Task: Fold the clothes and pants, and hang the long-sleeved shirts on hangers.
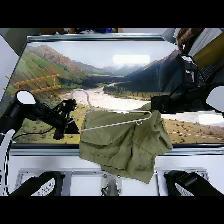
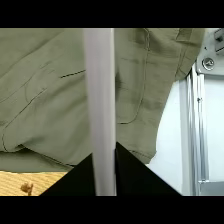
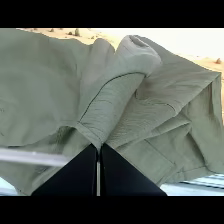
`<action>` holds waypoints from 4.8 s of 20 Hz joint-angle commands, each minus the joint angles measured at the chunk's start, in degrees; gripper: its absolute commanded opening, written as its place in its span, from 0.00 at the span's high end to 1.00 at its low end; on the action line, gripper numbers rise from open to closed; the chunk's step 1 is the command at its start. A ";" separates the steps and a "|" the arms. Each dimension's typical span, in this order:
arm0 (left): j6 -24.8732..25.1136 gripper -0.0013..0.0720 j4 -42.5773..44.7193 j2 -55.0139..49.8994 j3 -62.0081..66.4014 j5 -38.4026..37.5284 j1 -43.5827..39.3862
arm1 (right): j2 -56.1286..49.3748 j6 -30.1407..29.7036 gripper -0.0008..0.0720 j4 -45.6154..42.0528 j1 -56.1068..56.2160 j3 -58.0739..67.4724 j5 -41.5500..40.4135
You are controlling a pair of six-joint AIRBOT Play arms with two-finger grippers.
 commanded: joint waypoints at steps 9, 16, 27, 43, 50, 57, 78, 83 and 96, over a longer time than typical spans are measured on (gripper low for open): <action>-0.94 0.96 -0.11 -3.43 -0.13 7.30 -0.59 | 0.04 0.00 0.97 0.81 0.09 0.07 3.04; -0.79 0.96 -0.28 -3.43 -0.13 8.72 -0.61 | 0.00 -3.06 0.97 2.01 0.11 0.07 -1.11; 4.31 0.96 -0.72 -3.43 -0.13 13.97 -0.61 | -0.04 -3.23 0.97 2.86 0.15 0.07 -5.57; 7.43 0.96 -2.01 -3.43 -0.13 15.32 -0.61 | -2.89 -10.67 0.97 9.66 0.17 0.07 -17.57; 7.96 0.96 -2.10 -3.43 -0.13 14.97 -0.61 | -5.31 -18.56 0.97 19.26 2.73 0.07 -18.29; 9.16 0.96 -2.05 -3.41 -0.13 13.03 -0.61 | -5.42 -15.17 0.97 7.13 2.89 4.24 -14.21; 10.19 0.96 -4.74 -3.43 -0.13 13.51 -0.61 | -7.41 -16.33 0.97 15.87 13.64 6.64 -21.70; 10.19 0.96 -4.72 -3.43 -0.13 13.33 -0.61 | -10.38 -16.33 0.97 17.88 18.75 6.69 -28.22; 10.19 0.96 -4.72 -3.43 -0.13 13.33 -0.61 | -14.01 -15.93 0.96 18.43 20.63 6.78 -30.88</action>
